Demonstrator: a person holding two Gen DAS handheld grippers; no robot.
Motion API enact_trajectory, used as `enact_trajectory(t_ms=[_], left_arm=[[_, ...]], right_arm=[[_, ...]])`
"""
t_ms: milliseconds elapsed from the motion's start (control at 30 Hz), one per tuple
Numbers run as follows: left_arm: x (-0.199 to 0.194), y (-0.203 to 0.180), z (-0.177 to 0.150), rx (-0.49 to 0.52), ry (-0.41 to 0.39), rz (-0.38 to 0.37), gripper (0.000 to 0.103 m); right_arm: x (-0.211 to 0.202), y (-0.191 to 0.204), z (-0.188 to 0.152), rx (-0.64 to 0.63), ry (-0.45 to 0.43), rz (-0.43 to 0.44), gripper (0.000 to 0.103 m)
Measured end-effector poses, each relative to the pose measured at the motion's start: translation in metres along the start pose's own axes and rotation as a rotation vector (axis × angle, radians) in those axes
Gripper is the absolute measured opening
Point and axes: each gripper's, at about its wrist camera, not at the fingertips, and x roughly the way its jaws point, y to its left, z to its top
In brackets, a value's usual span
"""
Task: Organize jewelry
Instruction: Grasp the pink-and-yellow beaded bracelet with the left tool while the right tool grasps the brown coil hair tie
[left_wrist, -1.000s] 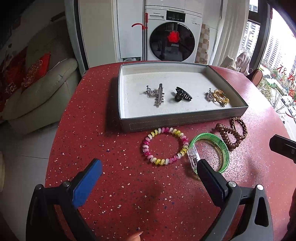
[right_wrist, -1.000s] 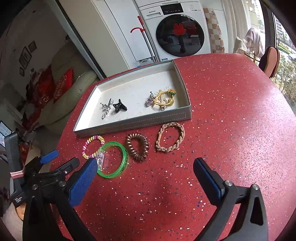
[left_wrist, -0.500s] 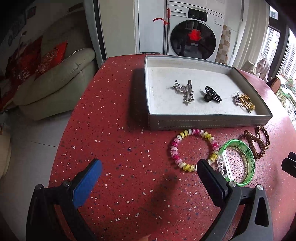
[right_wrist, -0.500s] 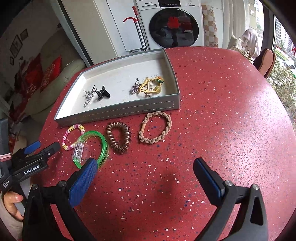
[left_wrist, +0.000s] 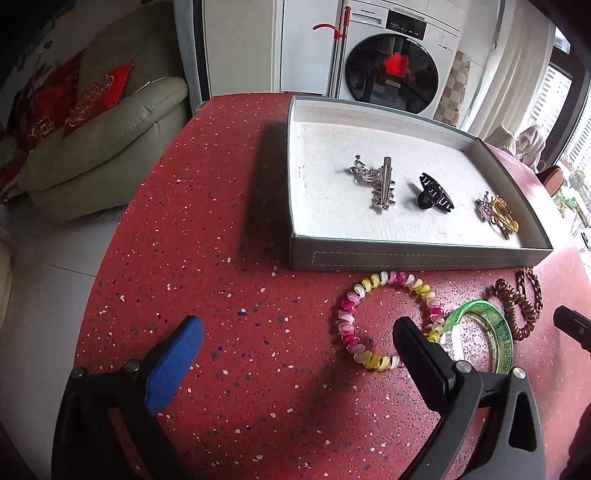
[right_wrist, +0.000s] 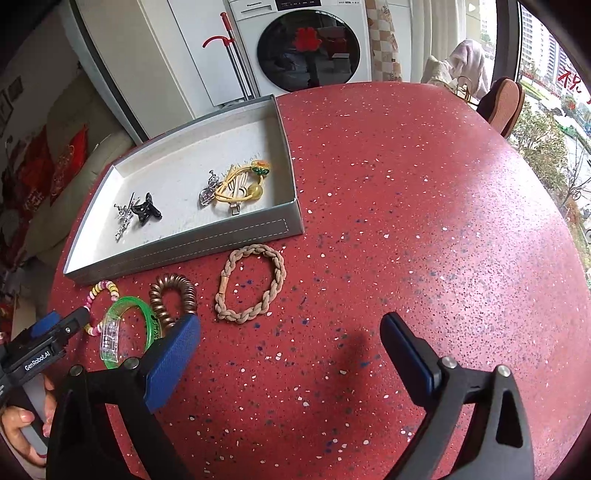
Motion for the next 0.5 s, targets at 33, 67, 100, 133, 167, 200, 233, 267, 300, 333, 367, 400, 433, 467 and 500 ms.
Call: enact_trajectory(t_ms=[33,67,100,133,167,200,233,267,300,333,367,400,433,467,500], left_arm=[[0.002,0.001,0.001,-0.006,0.003,-0.002,0.103],[0.003,0.001,0.003,-0.010,0.005,-0.002,0.103],[0.004,0.001,0.003,-0.012,0.005,0.001,0.103],[0.006,0.000,0.004,-0.013,0.006,0.003,0.103],[0.007,0.000,0.004,-0.015,0.008,0.004,0.103],[0.008,-0.001,0.004,-0.017,0.009,0.002,0.103],[0.009,-0.001,0.004,-0.017,0.011,0.000,0.103],[0.010,-0.001,0.004,-0.014,0.011,0.001,0.103],[0.011,-0.002,0.004,-0.011,0.011,0.003,0.103],[0.012,-0.003,0.003,-0.008,0.012,0.005,0.103],[0.012,-0.004,0.002,-0.003,0.007,0.012,0.103],[0.012,-0.005,0.002,0.002,0.006,0.014,0.103],[0.012,-0.006,0.002,0.010,0.000,0.022,0.103],[0.012,-0.008,0.002,0.022,-0.008,0.029,0.103],[0.011,-0.010,0.001,0.026,-0.009,0.026,0.103]], right_arm=[[0.002,0.001,0.002,0.001,0.002,-0.004,0.094],[0.005,0.001,0.003,0.002,0.003,-0.006,0.093],[0.007,0.002,0.004,0.003,0.005,-0.007,0.091],[0.008,0.003,0.005,0.002,0.004,-0.013,0.087],[0.007,0.004,0.005,0.001,-0.006,-0.018,0.085],[0.005,0.005,0.005,-0.004,-0.017,-0.012,0.083],[0.004,0.008,0.005,-0.011,-0.023,0.006,0.083],[0.002,0.010,0.004,-0.021,-0.026,0.029,0.083],[0.001,0.014,0.002,-0.034,-0.031,0.049,0.082],[0.000,0.018,0.001,-0.050,-0.036,0.064,0.081],[-0.002,0.023,-0.001,-0.066,-0.040,0.075,0.080],[-0.002,0.029,-0.003,-0.082,-0.041,0.086,0.078],[-0.002,0.033,-0.004,-0.096,-0.037,0.098,0.074],[-0.001,0.038,-0.006,-0.108,-0.031,0.107,0.072],[0.001,0.042,-0.007,-0.118,-0.023,0.113,0.064]])
